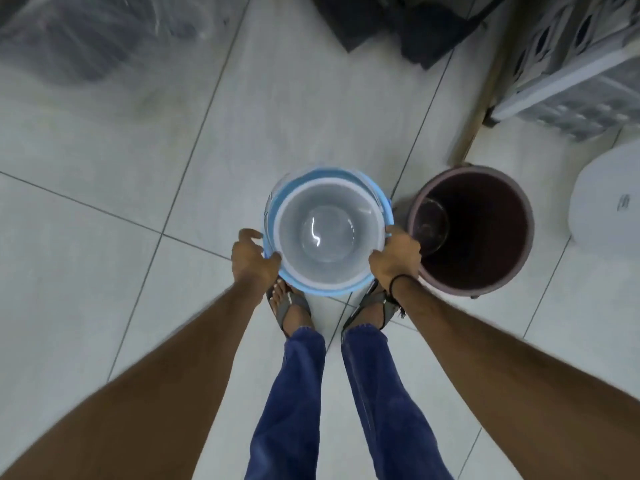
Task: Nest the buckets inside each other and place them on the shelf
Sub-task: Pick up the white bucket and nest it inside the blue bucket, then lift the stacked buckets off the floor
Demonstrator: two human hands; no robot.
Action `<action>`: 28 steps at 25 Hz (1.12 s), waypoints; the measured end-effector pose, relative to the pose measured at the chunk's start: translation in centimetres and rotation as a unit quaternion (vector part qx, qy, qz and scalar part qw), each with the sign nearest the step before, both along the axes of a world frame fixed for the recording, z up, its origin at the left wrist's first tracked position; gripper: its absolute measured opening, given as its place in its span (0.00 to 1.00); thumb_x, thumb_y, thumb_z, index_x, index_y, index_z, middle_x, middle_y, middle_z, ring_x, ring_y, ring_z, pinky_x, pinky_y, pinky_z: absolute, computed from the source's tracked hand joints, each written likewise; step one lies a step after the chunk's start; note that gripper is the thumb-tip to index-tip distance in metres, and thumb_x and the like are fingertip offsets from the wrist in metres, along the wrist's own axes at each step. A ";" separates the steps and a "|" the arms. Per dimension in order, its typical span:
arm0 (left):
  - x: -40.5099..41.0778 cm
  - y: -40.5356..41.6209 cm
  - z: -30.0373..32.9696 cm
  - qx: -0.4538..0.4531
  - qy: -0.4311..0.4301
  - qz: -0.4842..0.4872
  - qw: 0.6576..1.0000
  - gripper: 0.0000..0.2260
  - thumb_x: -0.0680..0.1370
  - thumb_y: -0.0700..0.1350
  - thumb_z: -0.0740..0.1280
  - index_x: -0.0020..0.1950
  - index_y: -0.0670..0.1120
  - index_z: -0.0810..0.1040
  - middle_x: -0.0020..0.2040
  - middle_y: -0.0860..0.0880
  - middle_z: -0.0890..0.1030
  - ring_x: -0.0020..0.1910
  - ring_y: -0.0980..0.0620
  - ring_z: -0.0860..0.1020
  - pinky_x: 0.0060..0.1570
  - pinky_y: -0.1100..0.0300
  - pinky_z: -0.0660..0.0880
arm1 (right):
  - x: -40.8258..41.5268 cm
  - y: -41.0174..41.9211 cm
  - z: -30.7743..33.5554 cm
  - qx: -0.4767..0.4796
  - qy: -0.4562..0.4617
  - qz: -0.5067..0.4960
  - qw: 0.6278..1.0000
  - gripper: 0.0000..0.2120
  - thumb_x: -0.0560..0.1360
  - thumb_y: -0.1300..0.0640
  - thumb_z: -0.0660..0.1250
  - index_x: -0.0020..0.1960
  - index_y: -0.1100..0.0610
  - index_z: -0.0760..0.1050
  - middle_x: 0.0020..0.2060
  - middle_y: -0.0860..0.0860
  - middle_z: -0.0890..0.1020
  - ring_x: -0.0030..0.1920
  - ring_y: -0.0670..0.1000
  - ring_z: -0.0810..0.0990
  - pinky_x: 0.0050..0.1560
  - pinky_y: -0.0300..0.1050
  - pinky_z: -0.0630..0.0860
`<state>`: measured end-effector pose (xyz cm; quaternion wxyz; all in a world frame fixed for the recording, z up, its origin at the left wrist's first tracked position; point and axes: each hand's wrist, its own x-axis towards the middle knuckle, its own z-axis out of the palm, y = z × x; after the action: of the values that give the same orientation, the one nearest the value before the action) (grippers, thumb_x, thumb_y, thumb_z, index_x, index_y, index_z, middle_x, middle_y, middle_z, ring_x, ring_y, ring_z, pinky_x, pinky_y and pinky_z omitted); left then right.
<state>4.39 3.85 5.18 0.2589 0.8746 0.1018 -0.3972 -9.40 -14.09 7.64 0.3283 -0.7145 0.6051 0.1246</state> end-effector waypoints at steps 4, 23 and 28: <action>0.2 1.0 -2.5 0.022 0.067 0.031 0.997 0.30 0.70 0.47 0.76 0.69 0.47 0.68 0.63 0.43 0.75 0.54 0.46 0.76 0.56 0.52 0.77 | -0.5 0.4 -2.2 -0.030 -0.002 0.001 1.000 0.19 0.66 0.65 0.70 0.56 0.60 0.74 0.53 0.59 0.80 0.51 0.62 0.80 0.43 0.45 0.72; 5.0 -1.1 11.7 -0.131 0.153 0.147 0.969 0.18 0.74 0.36 0.73 0.57 0.51 0.72 0.49 0.43 0.81 0.38 0.48 0.81 0.40 0.56 0.79 | 0.7 -3.2 8.7 0.142 -0.053 -0.205 0.967 0.10 0.68 0.68 0.65 0.44 0.56 0.81 0.45 0.57 0.85 0.47 0.60 0.85 0.47 0.59 0.84; 4.2 -4.2 27.3 -0.162 0.135 0.143 0.967 0.20 0.74 0.36 0.73 0.63 0.51 0.73 0.49 0.41 0.81 0.37 0.47 0.77 0.34 0.58 0.77 | -0.6 -6.2 23.3 0.141 -0.094 -0.226 0.959 0.12 0.68 0.68 0.68 0.38 0.51 0.80 0.44 0.55 0.85 0.40 0.56 0.84 0.41 0.51 0.85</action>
<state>8.63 -0.37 32.51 0.4349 0.7358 0.1945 -0.4812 -9.96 -20.33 30.91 0.5008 -0.5142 0.6934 0.0634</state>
